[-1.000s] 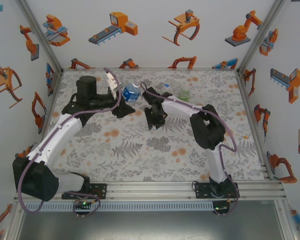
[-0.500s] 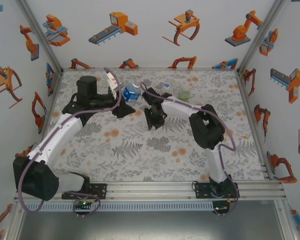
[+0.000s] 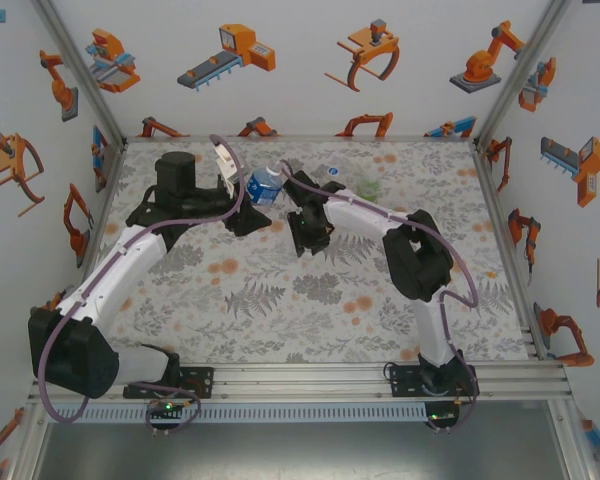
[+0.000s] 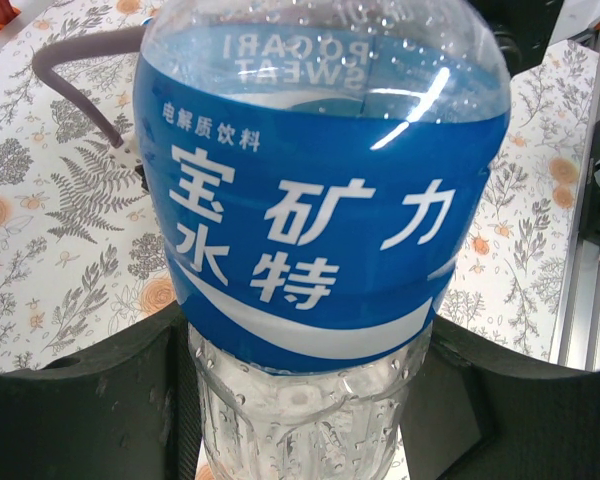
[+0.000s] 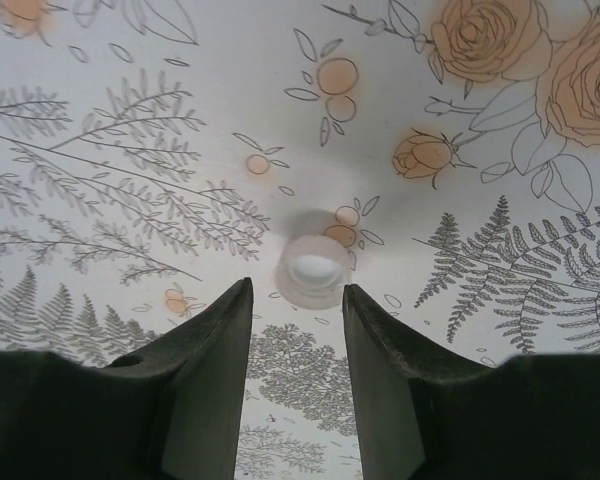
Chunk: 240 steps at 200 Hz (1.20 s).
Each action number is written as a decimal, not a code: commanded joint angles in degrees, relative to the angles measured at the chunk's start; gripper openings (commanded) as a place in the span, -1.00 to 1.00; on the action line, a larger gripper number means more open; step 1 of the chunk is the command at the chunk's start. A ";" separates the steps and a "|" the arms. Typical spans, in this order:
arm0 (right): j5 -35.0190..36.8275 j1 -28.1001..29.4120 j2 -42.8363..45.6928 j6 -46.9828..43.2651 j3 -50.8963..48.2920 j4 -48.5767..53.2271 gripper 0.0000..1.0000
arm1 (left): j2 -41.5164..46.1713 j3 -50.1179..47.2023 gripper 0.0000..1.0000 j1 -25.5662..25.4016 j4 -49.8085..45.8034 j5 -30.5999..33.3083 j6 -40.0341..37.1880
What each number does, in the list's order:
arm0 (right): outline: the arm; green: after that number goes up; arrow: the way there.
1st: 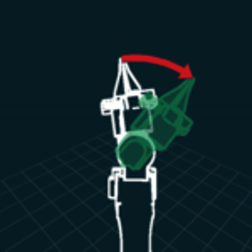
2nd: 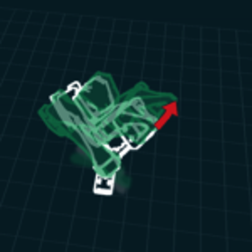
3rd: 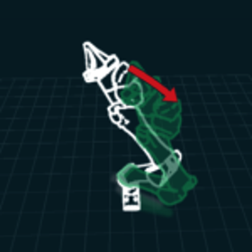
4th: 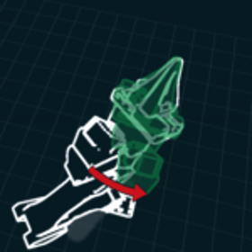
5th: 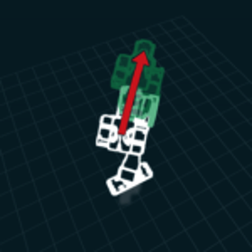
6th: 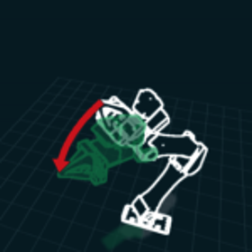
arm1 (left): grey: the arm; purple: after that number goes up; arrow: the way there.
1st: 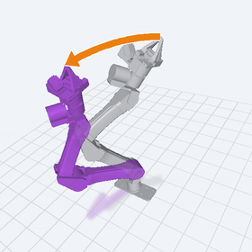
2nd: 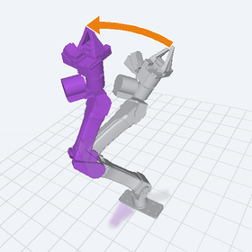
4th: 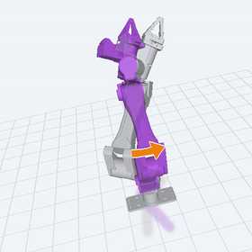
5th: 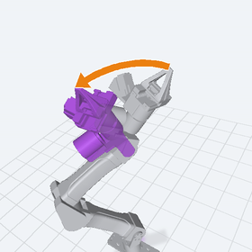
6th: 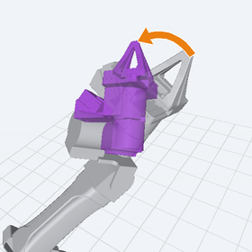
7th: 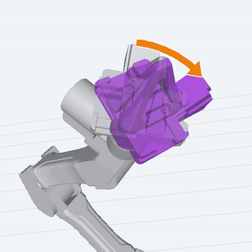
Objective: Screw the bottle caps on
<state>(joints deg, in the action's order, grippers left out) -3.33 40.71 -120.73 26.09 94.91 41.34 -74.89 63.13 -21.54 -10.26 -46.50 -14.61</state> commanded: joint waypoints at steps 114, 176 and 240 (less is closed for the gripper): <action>2.64 0.68 -0.33 -0.68 1.03 2.62 -0.15 | 0.23 0.68 -1.00 0.29 0.59 -1.77 0.55; 1.67 0.69 -0.83 -0.59 0.74 2.16 -0.16 | 0.40 0.72 -1.00 0.27 0.59 -1.78 0.55; 1.06 0.68 -1.33 -0.51 0.21 1.90 -0.16 | 0.30 0.77 -1.00 0.27 0.54 -1.80 0.53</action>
<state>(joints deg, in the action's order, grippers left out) -2.04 41.08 -121.34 26.04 95.53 42.22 -74.89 63.16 -21.54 -10.28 -46.50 -14.61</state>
